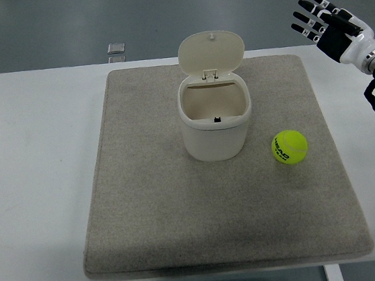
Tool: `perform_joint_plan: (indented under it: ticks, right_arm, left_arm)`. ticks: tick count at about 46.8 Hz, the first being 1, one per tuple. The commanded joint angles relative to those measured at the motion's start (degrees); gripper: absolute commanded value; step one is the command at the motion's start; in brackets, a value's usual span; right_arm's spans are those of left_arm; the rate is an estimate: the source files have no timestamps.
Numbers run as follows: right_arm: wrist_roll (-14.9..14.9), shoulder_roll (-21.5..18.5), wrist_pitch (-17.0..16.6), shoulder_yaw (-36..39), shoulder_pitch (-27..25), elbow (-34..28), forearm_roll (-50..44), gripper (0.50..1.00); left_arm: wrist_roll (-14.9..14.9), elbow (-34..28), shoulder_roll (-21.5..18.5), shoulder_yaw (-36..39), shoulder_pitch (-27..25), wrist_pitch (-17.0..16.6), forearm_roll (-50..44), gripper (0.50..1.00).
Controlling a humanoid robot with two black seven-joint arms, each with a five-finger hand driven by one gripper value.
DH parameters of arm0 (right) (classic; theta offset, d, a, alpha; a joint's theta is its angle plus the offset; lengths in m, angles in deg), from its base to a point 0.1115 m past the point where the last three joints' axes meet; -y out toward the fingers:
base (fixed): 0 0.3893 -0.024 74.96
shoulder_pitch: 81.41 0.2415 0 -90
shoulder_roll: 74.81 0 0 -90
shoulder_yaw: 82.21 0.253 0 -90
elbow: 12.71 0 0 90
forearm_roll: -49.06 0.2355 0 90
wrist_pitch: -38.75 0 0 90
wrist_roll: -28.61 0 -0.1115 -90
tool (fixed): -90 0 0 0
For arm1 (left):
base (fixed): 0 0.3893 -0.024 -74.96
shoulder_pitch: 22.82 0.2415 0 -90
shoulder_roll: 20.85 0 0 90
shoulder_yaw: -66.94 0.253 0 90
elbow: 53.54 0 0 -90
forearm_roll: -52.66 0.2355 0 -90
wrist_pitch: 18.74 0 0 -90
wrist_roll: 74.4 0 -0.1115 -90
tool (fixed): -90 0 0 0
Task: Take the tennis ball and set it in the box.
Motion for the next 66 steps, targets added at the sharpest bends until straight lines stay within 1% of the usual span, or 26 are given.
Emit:
perform_joint_plan:
  ticks: [1,30,39,45,51,54,60,66]
  right_arm:
    - [0.00,-0.26,-0.11,0.01,-0.09,-0.01,0.00,0.907]
    - [0.00,-0.26,-0.55,-0.17,0.17,0.26,-0.26,0.909]
    - [0.09,-0.09,-3.71,-0.61,0.26,0.26,-0.97,0.909]
    - [0.09,0.61,-5.12,-0.78,0.26,0.17,-1.32,0.909]
    - [0.09,0.61,-5.82,-0.87,0.17,0.26,-2.81,0.909]
    - [0.09,0.79,-6.96,-0.87,0.08,0.26,-3.51,0.907]
    - [-0.09,2.28,-10.04,-0.87,-0.18,0.26,-4.04,0.907]
    - [-0.09,4.65,-15.40,-1.22,-0.79,0.26,-6.50,0.907]
  left_arm:
    - [0.00,-0.07,0.00,0.00,-0.01,-0.05,-0.01,0.992]
    - [0.00,0.28,0.00,0.18,-0.01,-0.05,-0.01,0.992]
    - [0.00,0.28,0.00,0.18,-0.01,-0.05,-0.01,0.992]
    - [0.00,0.28,0.00,0.18,-0.01,-0.05,-0.01,0.992]
    - [0.00,0.28,0.00,0.18,-0.01,-0.05,-0.01,0.992]
    - [0.00,0.28,0.00,0.18,-0.01,-0.05,-0.01,0.992]
    - [0.00,0.28,0.00,0.18,-0.01,-0.05,-0.01,0.992]
    - [0.00,0.28,0.00,0.18,-0.01,-0.05,-0.01,0.992]
